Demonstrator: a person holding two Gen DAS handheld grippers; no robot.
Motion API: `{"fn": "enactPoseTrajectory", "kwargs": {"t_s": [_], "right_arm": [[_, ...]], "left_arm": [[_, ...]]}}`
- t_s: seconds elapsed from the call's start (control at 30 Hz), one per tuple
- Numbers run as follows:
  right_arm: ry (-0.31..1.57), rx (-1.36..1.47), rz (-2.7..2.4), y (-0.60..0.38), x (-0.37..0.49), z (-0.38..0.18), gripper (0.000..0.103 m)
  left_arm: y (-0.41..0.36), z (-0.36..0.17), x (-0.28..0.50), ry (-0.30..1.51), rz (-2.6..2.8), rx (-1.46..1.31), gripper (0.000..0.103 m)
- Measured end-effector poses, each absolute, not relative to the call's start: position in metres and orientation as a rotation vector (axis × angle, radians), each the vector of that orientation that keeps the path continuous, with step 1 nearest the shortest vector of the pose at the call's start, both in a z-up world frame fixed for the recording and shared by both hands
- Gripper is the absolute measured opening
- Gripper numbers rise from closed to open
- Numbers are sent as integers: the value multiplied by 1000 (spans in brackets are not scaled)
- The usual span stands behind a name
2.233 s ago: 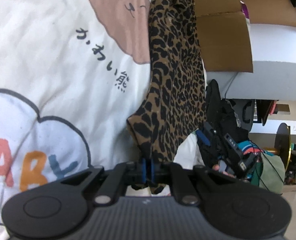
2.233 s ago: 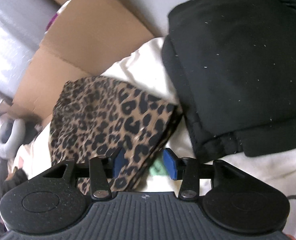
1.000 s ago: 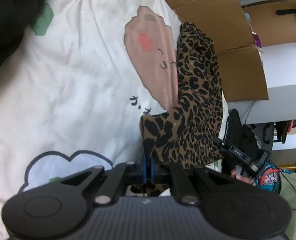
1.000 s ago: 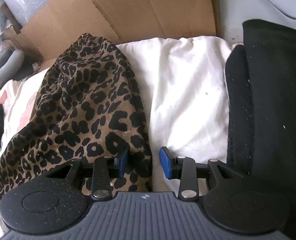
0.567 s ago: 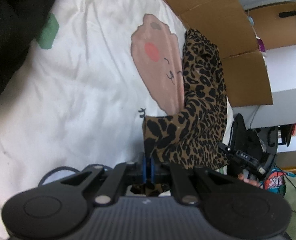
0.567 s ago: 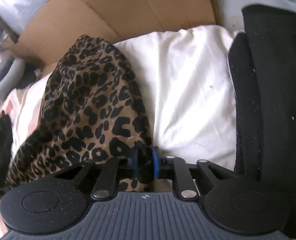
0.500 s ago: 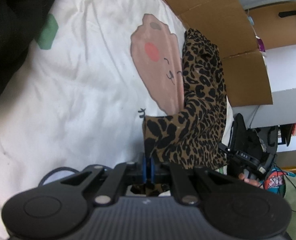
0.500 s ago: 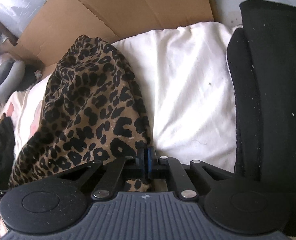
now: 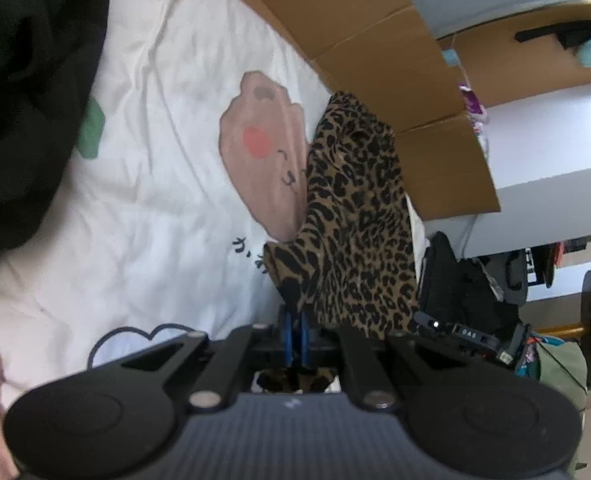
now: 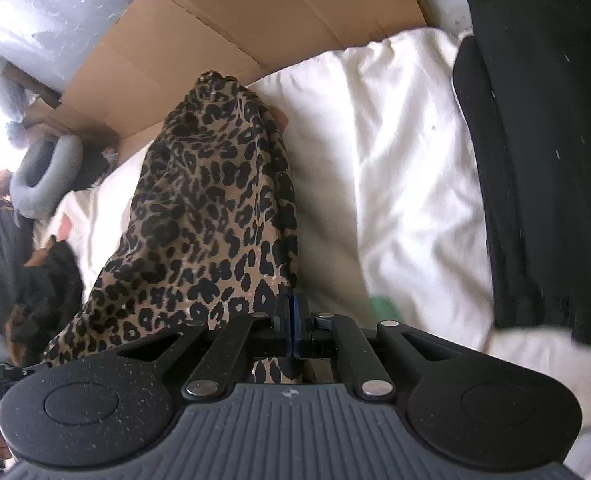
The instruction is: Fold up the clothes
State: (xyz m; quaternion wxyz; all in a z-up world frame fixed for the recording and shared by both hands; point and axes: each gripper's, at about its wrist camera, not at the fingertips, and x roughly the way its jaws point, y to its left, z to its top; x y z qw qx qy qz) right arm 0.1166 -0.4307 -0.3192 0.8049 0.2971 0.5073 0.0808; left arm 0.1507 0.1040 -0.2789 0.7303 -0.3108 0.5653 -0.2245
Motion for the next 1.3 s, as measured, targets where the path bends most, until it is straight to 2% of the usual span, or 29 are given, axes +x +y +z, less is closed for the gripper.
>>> {"fn": "enactPoseTrajectory", "kwargs": {"t_s": [0.27,0.67,0.77,0.8,0.83,0.93,1.3], "right_arm": [[1131,708,198,-419,87,-317,0],[1155,722,154,-410,82,-360,0],[1150,743,152,-412,81,-364,5],[1156,748,156,-413,81,-365,9],[1162,754,159,-414,80,-367,19],[1175,763,159,-418,76,-371,34],[1211,979,277,-423,65,-406,35]], "left_arm": [[125,-264,143,1244,-477,-665,4],[132,-333,143,1332,-398,-630,4],[133,-338,145,1334,-390,-629,4],[133,-339,146,1333,-390,-624,4],[134,-339,147,1333,-390,-620,4],[134,-340,148,1332,-385,-614,4],[136,-351,149,1351,-356,-634,4]]}}
